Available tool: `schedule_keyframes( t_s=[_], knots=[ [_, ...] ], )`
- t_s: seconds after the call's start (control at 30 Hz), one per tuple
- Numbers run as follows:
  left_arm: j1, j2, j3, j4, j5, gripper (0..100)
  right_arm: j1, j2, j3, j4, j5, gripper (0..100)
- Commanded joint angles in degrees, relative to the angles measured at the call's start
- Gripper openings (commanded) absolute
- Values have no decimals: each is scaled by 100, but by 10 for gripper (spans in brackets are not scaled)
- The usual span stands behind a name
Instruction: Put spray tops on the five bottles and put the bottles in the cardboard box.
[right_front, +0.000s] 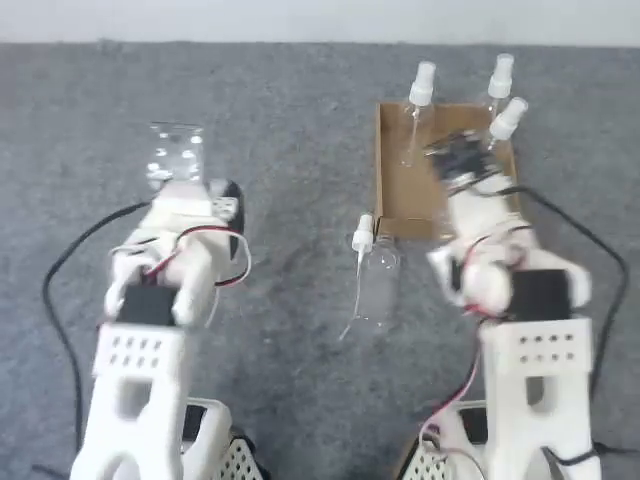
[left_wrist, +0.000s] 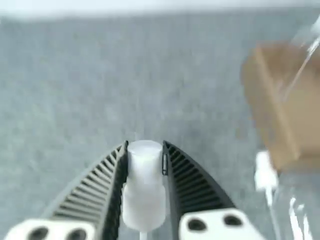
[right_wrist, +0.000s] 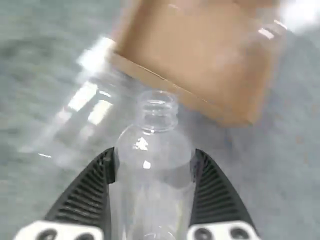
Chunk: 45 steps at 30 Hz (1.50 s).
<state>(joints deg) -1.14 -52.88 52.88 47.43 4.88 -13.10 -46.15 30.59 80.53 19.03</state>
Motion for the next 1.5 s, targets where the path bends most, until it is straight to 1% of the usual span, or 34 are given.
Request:
schedule_keyframes(
  t_s=[0.0,0.13,0.23,0.3,0.37,0.5,0.63,0.77,0.87,0.93,1.03,1.1,1.17,1.37,1.47],
  knots=[
    [-9,-1486,-998,738,-9,11,-1288,-224,132,-664,-554,6],
    [-35,-1996,-1710,1371,-9,11,-2290,-277,624,-1385,-633,6],
    [-35,-2119,-1947,1530,-9,11,-2607,-277,949,-1692,-633,6],
    [-44,-2163,-2062,1495,18,11,-2703,-286,1108,-1807,-642,7],
    [-44,-2233,-2167,1389,229,11,-2730,-286,1222,-1974,-642,7],
    [-44,-2391,-2273,1204,598,11,-2923,-286,1582,-2791,-642,6],
    [-44,-2400,-2246,1108,985,11,-3310,-321,2136,-3697,-677,6],
    [-35,-2400,-2246,782,1204,11,-3644,-848,2769,-4435,-677,6],
    [-9,-2400,-2246,536,1222,11,-3802,-1437,3174,-4655,-677,6],
    [0,-2391,-2246,484,1477,11,-3846,-1798,3411,-4699,-677,6],
    [9,-2382,-2105,176,1802,11,-3864,-2193,3666,-4690,-686,6],
    [18,-2382,-1947,-79,1820,11,-3873,-2369,3745,-4673,-686,6],
    [185,-2382,-1789,-211,1829,11,-3873,-2457,3771,-4655,-686,6],
    [738,-2391,-1710,-105,1829,11,-3873,-2360,3771,-4681,-686,6],
    [862,-2382,-1525,-105,1829,11,-3873,-2352,3771,-4690,-686,6]
  ],
)
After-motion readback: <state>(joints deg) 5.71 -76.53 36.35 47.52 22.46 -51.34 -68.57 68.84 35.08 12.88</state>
